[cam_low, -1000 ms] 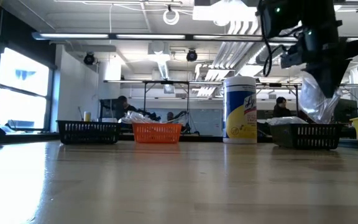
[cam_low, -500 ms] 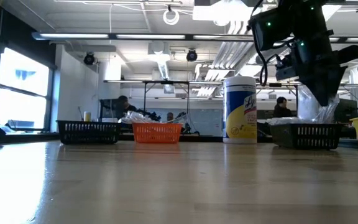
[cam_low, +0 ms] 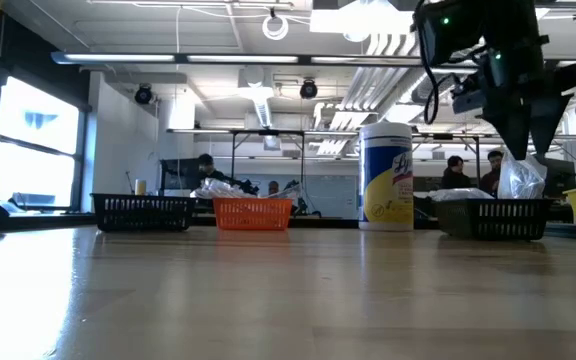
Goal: Pick & Place Travel size toiletries
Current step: Return to Home Position
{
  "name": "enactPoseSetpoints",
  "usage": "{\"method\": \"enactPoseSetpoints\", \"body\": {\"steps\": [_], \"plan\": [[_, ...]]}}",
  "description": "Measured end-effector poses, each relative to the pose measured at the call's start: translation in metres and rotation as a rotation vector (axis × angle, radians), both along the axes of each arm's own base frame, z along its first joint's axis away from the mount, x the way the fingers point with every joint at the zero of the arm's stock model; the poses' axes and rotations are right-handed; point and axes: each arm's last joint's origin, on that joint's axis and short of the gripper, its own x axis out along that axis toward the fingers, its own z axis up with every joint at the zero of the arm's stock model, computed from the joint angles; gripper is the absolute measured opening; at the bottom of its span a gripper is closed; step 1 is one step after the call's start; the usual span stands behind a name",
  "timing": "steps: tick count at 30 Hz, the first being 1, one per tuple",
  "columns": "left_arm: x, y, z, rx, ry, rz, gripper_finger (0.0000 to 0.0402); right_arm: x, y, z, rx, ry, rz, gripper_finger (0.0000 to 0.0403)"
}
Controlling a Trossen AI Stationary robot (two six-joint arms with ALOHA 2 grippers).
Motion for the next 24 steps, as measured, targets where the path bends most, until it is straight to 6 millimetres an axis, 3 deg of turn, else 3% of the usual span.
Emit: {"method": "enactPoseSetpoints", "body": {"steps": [11, 24], "plan": [[-0.007, 0.001, 0.001, 0.0, 0.006, 0.0, 0.0172, -0.025, 0.004, 0.031, -0.044, -0.246, 0.003, 0.0128], [-0.008, 0.001, 0.001, -0.004, 0.005, -0.003, 0.0172, -0.022, 0.004, 0.064, -0.143, -0.719, 0.175, 0.0081]]}}
